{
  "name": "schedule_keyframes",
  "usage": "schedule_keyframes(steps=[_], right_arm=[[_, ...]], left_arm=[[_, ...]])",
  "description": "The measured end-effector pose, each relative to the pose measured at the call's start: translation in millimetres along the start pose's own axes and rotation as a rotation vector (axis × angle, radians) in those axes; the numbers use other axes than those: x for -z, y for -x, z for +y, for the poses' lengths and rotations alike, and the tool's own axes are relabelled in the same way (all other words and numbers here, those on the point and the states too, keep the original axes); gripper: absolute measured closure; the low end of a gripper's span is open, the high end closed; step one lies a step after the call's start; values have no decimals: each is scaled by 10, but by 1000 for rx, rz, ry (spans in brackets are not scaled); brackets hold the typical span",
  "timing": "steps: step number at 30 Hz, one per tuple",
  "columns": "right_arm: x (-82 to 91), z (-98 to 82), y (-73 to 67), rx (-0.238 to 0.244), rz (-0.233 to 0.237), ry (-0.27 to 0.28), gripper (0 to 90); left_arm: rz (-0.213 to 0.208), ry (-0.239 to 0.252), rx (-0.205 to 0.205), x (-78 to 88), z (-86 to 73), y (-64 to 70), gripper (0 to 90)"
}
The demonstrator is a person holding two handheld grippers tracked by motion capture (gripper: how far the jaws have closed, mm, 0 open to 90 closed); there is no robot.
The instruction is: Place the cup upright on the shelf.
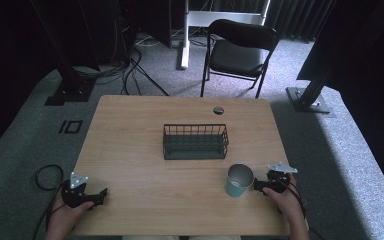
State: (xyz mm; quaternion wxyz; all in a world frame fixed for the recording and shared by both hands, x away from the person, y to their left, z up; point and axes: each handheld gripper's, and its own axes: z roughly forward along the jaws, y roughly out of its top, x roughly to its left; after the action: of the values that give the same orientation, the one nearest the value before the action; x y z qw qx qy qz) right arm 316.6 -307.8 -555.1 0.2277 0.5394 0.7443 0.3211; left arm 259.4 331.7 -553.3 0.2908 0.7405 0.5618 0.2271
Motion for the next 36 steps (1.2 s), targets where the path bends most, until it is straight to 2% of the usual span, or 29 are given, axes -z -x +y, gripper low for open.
schedule_keyframes(steps=[21,26,28,30,31,36], right_arm=[[0,0,0,0,0,0,110],[0,1,0,0,0,0,110],[-1,1,1,1,0,0,110],[0,1,0,0,0,0,110],[0,1,0,0,0,0,110],[0,1,0,0,0,0,110]], left_arm=[[-11,0,-10,-7,8,-14,2],[-5,-3,-7,-18,24,-22,2],[9,-2,7,-30,38,-9,3],[15,3,-9,-38,50,5,3],[2,9,-26,-48,59,38,4],[-13,24,-32,-59,86,95,12]])
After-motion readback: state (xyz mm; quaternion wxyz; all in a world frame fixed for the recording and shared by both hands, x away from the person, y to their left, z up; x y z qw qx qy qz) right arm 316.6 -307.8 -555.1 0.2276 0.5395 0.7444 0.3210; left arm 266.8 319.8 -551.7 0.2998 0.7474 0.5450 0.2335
